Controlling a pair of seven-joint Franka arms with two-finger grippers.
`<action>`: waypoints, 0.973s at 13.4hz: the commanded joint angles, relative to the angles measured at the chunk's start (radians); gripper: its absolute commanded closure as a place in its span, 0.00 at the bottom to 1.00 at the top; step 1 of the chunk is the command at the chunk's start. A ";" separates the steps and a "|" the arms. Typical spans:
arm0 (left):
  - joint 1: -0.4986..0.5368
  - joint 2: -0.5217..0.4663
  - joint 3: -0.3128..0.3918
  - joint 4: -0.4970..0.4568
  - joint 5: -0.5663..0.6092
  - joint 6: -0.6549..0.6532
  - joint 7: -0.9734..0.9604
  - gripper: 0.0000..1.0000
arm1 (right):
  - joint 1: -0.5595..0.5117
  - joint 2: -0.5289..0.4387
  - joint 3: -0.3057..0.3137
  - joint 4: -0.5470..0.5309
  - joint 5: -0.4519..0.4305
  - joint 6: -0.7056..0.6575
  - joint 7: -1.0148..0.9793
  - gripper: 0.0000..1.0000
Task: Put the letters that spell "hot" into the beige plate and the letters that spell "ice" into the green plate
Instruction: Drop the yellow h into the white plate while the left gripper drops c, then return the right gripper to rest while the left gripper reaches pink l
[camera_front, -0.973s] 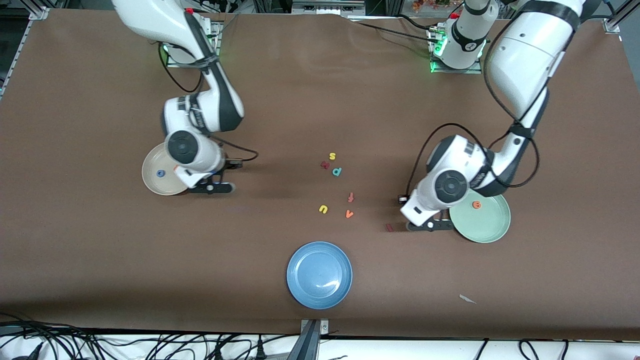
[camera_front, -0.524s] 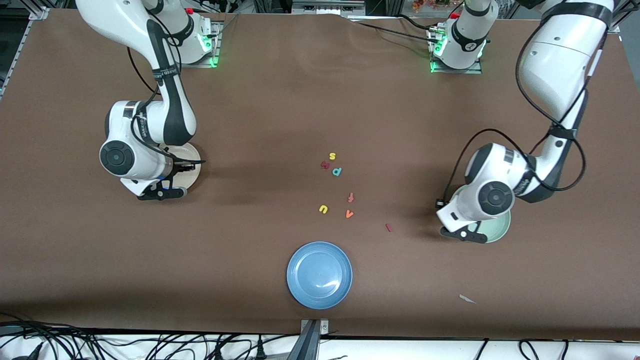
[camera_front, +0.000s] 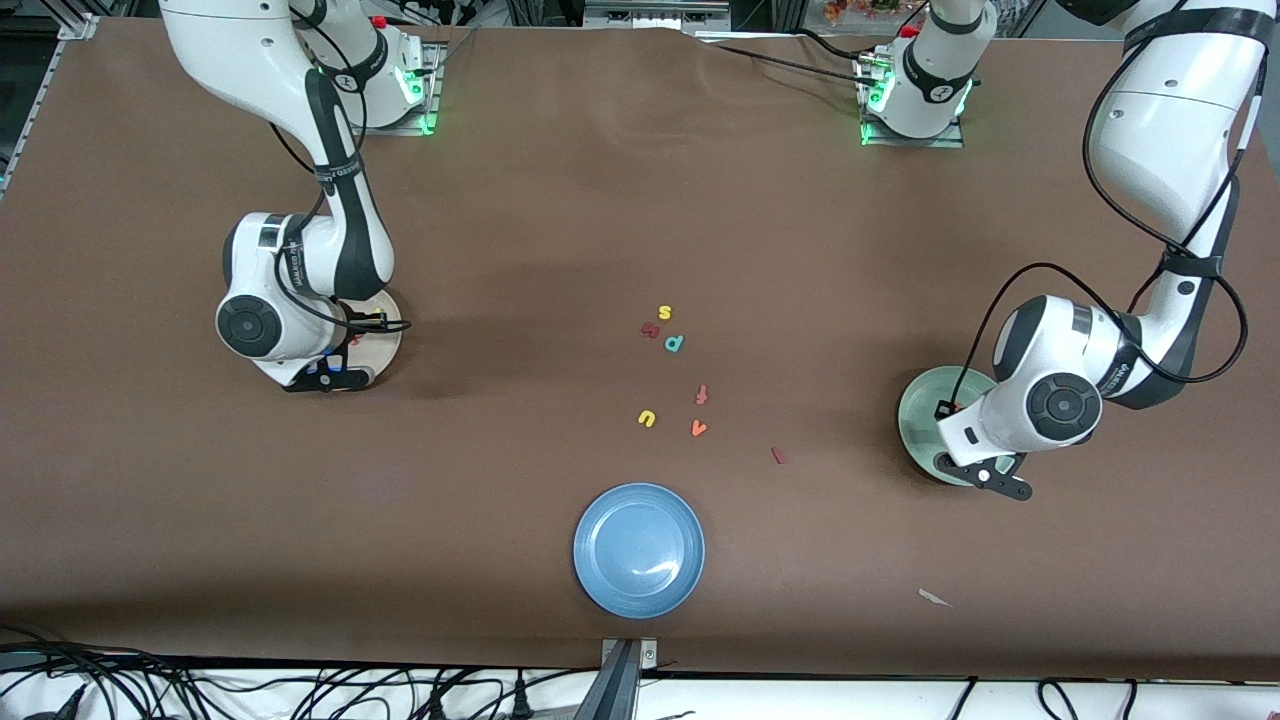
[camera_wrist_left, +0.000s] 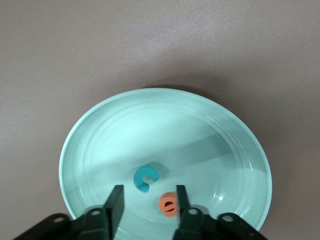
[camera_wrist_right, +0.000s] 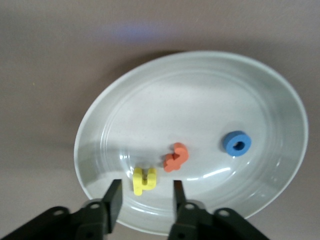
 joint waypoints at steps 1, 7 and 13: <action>-0.009 -0.008 -0.012 -0.001 0.015 0.006 -0.010 0.00 | -0.005 -0.050 -0.007 0.039 0.030 -0.013 -0.006 0.01; -0.110 -0.002 -0.015 0.007 -0.126 0.007 -0.287 0.00 | -0.011 -0.087 -0.121 0.327 0.036 -0.197 0.037 0.01; -0.216 0.040 -0.015 0.076 -0.216 0.009 -0.582 0.00 | -0.010 -0.093 -0.208 0.510 0.117 -0.353 0.043 0.01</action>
